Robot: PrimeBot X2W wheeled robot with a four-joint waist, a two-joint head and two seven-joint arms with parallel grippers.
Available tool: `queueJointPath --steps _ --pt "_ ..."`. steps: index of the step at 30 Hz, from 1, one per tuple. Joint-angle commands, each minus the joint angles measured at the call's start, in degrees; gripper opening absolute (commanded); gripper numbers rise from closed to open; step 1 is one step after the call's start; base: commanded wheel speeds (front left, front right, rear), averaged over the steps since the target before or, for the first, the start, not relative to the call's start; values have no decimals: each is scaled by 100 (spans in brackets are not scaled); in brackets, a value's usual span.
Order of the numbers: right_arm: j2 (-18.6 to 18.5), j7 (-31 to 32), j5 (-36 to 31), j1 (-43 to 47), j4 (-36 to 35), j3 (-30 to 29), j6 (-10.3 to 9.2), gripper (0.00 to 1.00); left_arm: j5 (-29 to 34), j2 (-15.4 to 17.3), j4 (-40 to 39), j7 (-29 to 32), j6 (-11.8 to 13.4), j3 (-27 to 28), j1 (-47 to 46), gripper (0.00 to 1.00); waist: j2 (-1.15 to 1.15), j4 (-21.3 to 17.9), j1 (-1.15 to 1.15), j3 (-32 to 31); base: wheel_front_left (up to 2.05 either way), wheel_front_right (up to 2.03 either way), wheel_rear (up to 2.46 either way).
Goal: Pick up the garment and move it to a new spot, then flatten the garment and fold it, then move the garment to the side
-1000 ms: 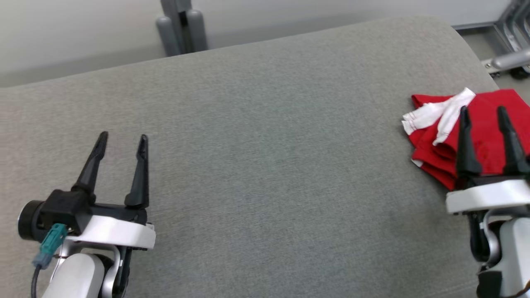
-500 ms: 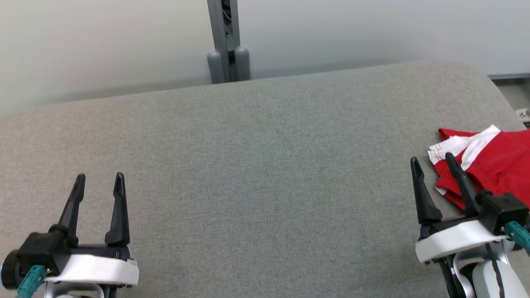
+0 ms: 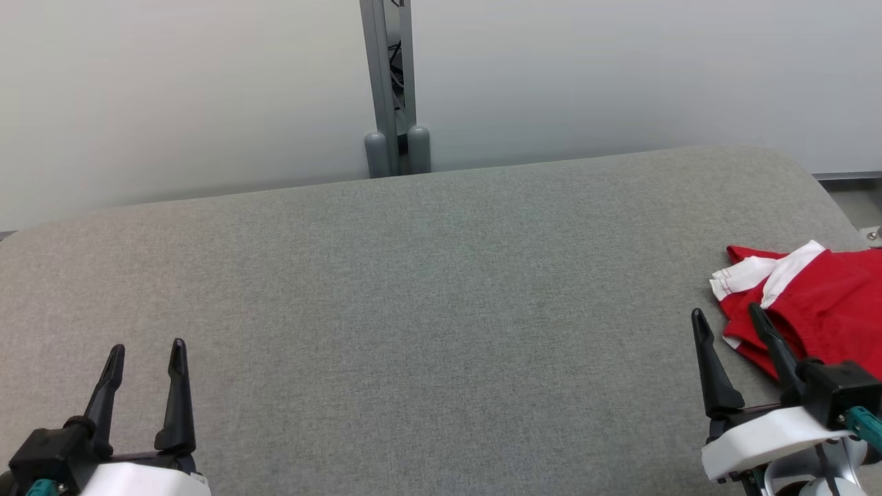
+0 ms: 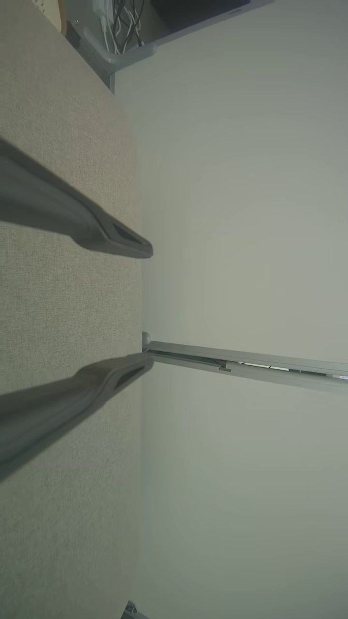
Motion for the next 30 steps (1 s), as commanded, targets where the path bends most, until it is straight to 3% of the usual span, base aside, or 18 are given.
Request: queueJointPath --steps 1,13,30 --pt "-25 43 40 67 -78 -8 -1 100 -58 64 1 -35 -31 68 99 100 0 19 0 -33 0 0 0" --pt "-26 132 67 160 -221 -6 -1 100 -119 183 -34 40 -72 92 136 100 0 65 0 -86 0 0 0" --pt "-25 98 139 131 -154 -42 -1 100 56 280 -144 231 91 -66 82 100 0 78 0 -43 0 0 0"
